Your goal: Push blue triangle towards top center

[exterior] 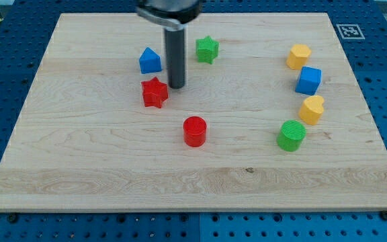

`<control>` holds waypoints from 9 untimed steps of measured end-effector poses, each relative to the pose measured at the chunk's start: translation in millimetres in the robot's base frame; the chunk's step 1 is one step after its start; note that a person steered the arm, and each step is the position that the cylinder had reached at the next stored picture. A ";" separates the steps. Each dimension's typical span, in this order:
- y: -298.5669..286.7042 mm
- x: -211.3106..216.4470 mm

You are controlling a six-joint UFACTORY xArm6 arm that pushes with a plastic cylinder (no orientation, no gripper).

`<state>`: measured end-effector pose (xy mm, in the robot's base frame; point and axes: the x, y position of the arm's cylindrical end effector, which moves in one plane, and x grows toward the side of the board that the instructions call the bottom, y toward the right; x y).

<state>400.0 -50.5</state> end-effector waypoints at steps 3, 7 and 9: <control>-40.6 -17.6; -43.7 -70.0; -62.6 -104.1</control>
<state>295.8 -113.1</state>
